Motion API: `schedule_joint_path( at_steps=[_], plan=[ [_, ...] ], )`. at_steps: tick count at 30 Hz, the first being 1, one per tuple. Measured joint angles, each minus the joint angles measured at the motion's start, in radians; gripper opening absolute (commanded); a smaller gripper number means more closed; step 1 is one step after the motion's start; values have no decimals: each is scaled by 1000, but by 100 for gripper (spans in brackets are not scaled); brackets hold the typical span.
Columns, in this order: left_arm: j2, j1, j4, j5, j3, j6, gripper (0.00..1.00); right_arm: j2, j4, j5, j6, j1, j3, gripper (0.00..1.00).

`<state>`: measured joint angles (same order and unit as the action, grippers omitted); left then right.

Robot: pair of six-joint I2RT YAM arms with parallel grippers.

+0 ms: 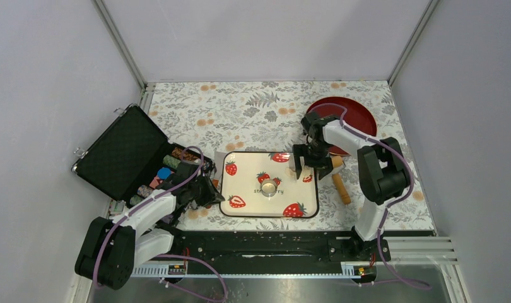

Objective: Roll out the dumpling wrappers from the dough

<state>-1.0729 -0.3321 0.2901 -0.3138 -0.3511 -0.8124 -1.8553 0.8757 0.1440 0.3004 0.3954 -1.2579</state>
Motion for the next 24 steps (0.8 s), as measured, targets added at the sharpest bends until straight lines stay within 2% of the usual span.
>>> schedule_joint_path(
  at_steps=[6,12,16,24],
  plan=[
    [1,0,0,0,0,0,19,101,28,-40,-5,-3,-40,99],
    [3,0,0,0,1,3,19,72,38,-76,-11,-61,-237,99],
    [3,0,-3,0,3,3,19,-48,40,-74,-5,-135,-417,99],
    [17,0,-18,-2,16,3,20,-453,159,-62,-8,-200,-816,100]
  ],
)
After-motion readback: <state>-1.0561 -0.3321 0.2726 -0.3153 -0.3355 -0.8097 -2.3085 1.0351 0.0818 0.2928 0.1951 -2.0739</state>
